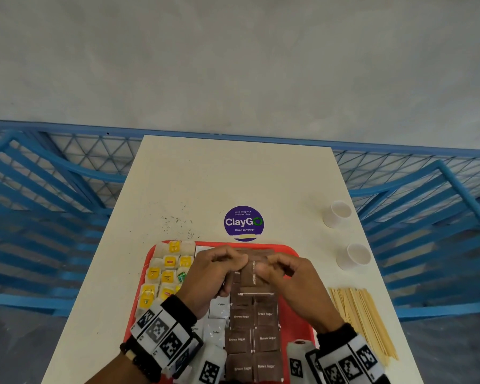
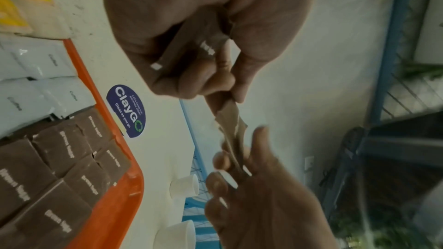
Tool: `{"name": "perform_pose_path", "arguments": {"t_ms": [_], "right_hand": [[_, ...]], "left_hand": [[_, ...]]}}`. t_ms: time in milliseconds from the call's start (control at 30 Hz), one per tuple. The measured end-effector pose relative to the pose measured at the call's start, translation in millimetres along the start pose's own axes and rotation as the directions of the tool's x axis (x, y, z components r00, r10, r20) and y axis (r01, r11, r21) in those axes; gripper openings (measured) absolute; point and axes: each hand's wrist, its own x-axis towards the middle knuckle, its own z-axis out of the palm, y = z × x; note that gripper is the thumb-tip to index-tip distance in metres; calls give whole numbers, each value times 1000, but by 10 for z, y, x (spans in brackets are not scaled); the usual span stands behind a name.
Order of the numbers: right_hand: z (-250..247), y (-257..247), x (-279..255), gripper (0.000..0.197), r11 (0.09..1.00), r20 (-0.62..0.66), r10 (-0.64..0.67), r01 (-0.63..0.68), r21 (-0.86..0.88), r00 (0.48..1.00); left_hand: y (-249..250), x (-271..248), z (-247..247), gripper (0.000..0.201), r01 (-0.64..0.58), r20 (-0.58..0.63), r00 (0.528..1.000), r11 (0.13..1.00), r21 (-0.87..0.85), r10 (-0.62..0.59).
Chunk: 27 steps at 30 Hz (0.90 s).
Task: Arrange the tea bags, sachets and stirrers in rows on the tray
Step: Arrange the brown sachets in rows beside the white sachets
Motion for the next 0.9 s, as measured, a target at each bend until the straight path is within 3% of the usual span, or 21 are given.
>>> {"name": "perform_pose_path", "arguments": {"t_ms": [133, 267, 400, 467, 567, 667, 800, 900], "right_hand": [[76, 29, 18, 37, 992, -99, 9, 3, 126, 995], [131, 33, -20, 39, 964, -80, 96, -72, 255, 992], [106, 59, -63, 20, 961, -7, 130, -124, 248, 991], [56, 53, -45, 20, 976, 0, 119, -117, 186, 993], [-27, 49, 16, 31, 988, -78, 112, -103, 117, 991], [-56, 129, 71, 33, 993, -148, 95, -83, 88, 984], [23, 366, 5, 20, 960, -63, 210, -194, 203, 976], [50, 625, -89, 25, 947, -25, 303, -298, 120, 953]], "left_hand": [[10, -22, 30, 21, -21, 69, 997, 998, 52, 17], [-13, 4, 80, 20, -12, -15, 1000, 1000, 2, 12], [-37, 17, 89, 20, 25, -75, 997, 998, -58, -29], [-25, 4, 68, 18, -1, -52, 999, 1000, 27, 2], [-11, 19, 8, 12, -48, -5, 999, 981, 186, 50], [-63, 42, -31, 13, 6, 30, 999, 986, 167, -12], [-223, -8, -67, 14, 82, 56, 994, 980, 184, -94], [-412, -74, -203, 16, 117, 39, 990, 955, 271, -132]]}}
